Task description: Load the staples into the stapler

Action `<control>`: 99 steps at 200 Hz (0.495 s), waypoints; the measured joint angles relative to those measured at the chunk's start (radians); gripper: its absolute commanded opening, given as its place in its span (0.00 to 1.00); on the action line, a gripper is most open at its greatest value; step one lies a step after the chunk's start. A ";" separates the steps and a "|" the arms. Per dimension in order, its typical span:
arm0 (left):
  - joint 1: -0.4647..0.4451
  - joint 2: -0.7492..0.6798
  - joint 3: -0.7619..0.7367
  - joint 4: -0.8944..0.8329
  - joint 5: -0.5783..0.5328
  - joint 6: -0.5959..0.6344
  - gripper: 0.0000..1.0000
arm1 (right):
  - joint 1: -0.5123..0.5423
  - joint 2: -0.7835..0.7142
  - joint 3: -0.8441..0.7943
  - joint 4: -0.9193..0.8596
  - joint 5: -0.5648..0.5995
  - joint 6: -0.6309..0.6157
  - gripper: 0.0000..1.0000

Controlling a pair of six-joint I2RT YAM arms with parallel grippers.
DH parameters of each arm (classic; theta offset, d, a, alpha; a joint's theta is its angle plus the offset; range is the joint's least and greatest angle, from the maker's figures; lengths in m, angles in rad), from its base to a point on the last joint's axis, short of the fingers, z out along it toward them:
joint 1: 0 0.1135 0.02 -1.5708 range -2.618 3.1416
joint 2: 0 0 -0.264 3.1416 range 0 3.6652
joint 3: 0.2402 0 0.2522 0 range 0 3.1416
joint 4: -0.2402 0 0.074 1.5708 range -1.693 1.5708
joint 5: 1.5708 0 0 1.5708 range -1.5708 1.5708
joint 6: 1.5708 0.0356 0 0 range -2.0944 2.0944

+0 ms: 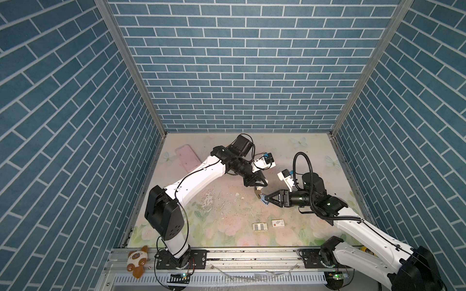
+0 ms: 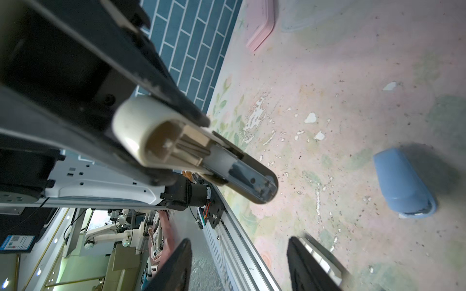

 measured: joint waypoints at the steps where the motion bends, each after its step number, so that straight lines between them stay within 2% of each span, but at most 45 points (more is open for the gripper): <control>1: 0.000 0.004 0.003 -0.002 0.006 0.000 0.06 | 0.000 -0.002 0.000 0.000 0.000 -0.001 0.62; 53: 0.010 0.088 0.068 -0.048 0.162 -0.006 0.06 | 0.000 -0.070 0.006 -0.037 -0.007 -0.046 0.64; 99: 0.013 0.106 0.117 -0.089 0.259 -0.010 0.06 | 0.000 -0.043 0.015 -0.032 0.001 -0.079 0.64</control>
